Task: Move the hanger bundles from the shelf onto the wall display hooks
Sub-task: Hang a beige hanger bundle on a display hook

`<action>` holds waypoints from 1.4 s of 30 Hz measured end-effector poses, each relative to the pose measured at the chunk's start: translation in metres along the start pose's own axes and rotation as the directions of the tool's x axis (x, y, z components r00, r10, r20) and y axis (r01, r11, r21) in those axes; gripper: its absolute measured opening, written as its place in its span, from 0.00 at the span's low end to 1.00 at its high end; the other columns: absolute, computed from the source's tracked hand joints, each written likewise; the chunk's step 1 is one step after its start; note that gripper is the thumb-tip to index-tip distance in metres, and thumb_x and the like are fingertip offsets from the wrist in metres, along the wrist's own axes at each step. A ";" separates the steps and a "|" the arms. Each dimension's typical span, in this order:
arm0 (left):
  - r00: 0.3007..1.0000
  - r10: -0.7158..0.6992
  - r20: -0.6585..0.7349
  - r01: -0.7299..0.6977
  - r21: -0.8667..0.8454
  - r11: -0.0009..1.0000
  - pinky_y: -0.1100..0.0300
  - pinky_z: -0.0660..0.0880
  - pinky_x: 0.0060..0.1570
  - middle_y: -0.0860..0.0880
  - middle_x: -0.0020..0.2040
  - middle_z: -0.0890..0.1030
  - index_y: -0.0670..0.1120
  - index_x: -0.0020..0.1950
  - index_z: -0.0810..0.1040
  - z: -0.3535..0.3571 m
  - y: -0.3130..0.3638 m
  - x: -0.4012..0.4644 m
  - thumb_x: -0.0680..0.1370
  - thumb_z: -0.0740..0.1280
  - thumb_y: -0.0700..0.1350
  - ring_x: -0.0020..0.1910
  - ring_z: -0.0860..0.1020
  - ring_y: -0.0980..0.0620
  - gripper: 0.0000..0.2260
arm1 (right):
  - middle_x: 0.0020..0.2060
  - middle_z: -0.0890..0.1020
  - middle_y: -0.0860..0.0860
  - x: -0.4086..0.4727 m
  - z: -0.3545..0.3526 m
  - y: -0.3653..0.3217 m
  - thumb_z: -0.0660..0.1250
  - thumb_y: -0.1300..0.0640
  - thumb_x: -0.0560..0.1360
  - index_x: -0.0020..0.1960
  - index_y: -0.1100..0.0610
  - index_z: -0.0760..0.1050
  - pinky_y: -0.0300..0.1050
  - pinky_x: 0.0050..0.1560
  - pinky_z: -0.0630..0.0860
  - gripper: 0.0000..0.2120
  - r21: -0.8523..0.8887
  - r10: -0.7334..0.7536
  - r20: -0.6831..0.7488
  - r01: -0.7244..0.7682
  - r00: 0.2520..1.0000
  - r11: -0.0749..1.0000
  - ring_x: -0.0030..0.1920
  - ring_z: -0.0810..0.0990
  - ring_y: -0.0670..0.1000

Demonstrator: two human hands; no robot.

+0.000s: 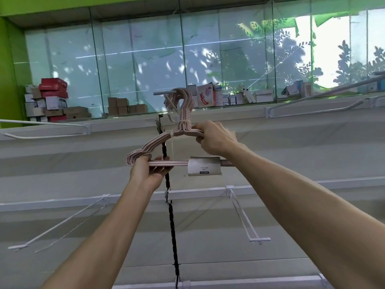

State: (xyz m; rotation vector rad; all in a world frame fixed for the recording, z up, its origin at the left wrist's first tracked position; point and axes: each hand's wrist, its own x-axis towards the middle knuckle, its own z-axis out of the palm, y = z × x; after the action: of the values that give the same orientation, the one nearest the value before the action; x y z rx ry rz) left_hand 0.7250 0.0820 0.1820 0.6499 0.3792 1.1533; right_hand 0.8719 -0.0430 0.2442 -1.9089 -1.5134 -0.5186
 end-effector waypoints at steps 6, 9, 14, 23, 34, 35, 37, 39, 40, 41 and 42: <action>0.999 -0.026 -0.026 0.026 0.012 1.000 0.33 0.72 0.58 0.38 0.50 0.75 0.40 0.50 0.71 -0.010 -0.004 0.008 0.84 0.58 0.40 0.50 0.77 0.36 0.06 | 0.46 0.81 0.51 0.002 0.015 0.001 0.60 0.61 0.80 0.52 0.44 0.76 0.54 0.46 0.76 0.12 -0.015 -0.004 0.032 0.005 0.999 1.000 0.44 0.79 0.56; 0.998 -0.039 -0.048 0.040 0.015 0.999 0.33 0.71 0.60 0.38 0.49 0.75 0.40 0.48 0.70 -0.014 -0.008 0.012 0.85 0.57 0.40 0.52 0.76 0.35 0.07 | 0.48 0.81 0.51 0.003 0.025 0.005 0.60 0.60 0.81 0.59 0.45 0.77 0.58 0.51 0.76 0.13 -0.006 -0.003 0.055 0.003 0.999 1.000 0.46 0.79 0.56; 0.997 -0.035 -0.063 0.036 0.007 0.999 0.33 0.72 0.58 0.38 0.50 0.75 0.40 0.49 0.71 -0.020 -0.014 0.016 0.85 0.57 0.39 0.46 0.77 0.38 0.07 | 0.51 0.80 0.52 0.003 0.038 0.010 0.59 0.60 0.81 0.65 0.43 0.73 0.57 0.50 0.74 0.17 -0.022 -0.008 0.078 0.010 0.997 1.000 0.48 0.78 0.57; 0.997 -0.048 -0.064 0.049 0.027 0.998 0.35 0.74 0.58 0.38 0.40 0.76 0.40 0.44 0.71 -0.028 -0.030 0.017 0.83 0.58 0.39 0.40 0.77 0.41 0.09 | 0.59 0.79 0.56 0.003 0.042 0.018 0.61 0.61 0.81 0.70 0.45 0.70 0.57 0.50 0.76 0.21 -0.069 -0.044 0.095 0.050 0.995 0.996 0.54 0.78 0.60; 0.977 -0.183 0.113 0.150 0.251 0.956 0.38 0.77 0.44 0.36 0.54 0.79 0.40 0.47 0.73 -0.041 -0.020 -0.019 0.83 0.61 0.40 0.53 0.80 0.35 0.07 | 0.57 0.79 0.55 -0.013 0.036 0.011 0.64 0.55 0.79 0.68 0.51 0.70 0.59 0.53 0.78 0.17 -0.097 -0.043 0.084 0.051 0.996 0.994 0.52 0.78 0.58; 0.970 -0.205 0.133 0.160 0.287 0.944 0.38 0.78 0.45 0.36 0.56 0.79 0.39 0.48 0.73 -0.042 -0.020 -0.024 0.83 0.62 0.40 0.54 0.80 0.35 0.06 | 0.57 0.79 0.55 -0.017 0.035 0.011 0.64 0.54 0.79 0.68 0.51 0.69 0.57 0.51 0.78 0.18 -0.112 -0.057 0.071 0.064 0.996 0.992 0.51 0.78 0.58; 0.954 -0.244 0.173 0.170 0.355 0.919 0.37 0.80 0.46 0.36 0.59 0.81 0.39 0.53 0.74 -0.044 -0.020 -0.033 0.82 0.63 0.41 0.55 0.81 0.35 0.05 | 0.58 0.78 0.54 -0.026 0.033 0.010 0.63 0.53 0.80 0.69 0.51 0.69 0.52 0.47 0.76 0.18 -0.139 -0.085 0.036 0.089 0.996 0.986 0.52 0.77 0.57; 0.939 -0.272 0.212 0.165 0.417 0.894 0.38 0.82 0.46 0.37 0.59 0.82 0.38 0.59 0.73 -0.046 -0.019 -0.041 0.82 0.63 0.42 0.53 0.84 0.37 0.09 | 0.61 0.77 0.54 -0.037 0.029 0.009 0.63 0.52 0.79 0.70 0.52 0.68 0.53 0.49 0.76 0.20 -0.148 -0.103 0.009 0.103 0.995 0.984 0.55 0.77 0.57; 0.935 -0.273 0.227 0.151 0.440 0.885 0.40 0.82 0.45 0.38 0.58 0.83 0.39 0.60 0.74 -0.048 -0.018 -0.044 0.82 0.63 0.42 0.51 0.85 0.38 0.09 | 0.62 0.76 0.54 -0.043 0.026 0.010 0.64 0.51 0.79 0.71 0.51 0.67 0.56 0.52 0.77 0.21 -0.145 -0.105 0.004 0.105 0.994 0.984 0.57 0.76 0.57; 0.932 -0.268 0.243 0.134 0.456 0.880 0.42 0.83 0.44 0.39 0.57 0.84 0.40 0.60 0.75 -0.049 -0.017 -0.048 0.82 0.63 0.42 0.49 0.86 0.39 0.09 | 0.64 0.75 0.54 -0.050 0.023 0.011 0.64 0.50 0.79 0.71 0.51 0.67 0.58 0.54 0.77 0.22 -0.138 -0.106 0.001 0.105 0.994 0.985 0.59 0.76 0.57; 0.929 -0.263 0.259 0.118 0.467 0.876 0.44 0.83 0.42 0.41 0.56 0.85 0.41 0.58 0.76 -0.050 -0.016 -0.051 0.82 0.64 0.43 0.47 0.86 0.41 0.08 | 0.64 0.75 0.54 -0.057 0.019 0.012 0.64 0.50 0.79 0.71 0.51 0.67 0.58 0.55 0.77 0.22 -0.126 -0.106 -0.004 0.105 0.994 0.987 0.59 0.76 0.57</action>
State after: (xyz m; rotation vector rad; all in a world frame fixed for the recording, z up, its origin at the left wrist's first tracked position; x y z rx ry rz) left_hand 0.6877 0.0441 0.1308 1.1572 0.4269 0.7514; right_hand 0.8670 -0.0716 0.1904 -1.9239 -1.6150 -0.6851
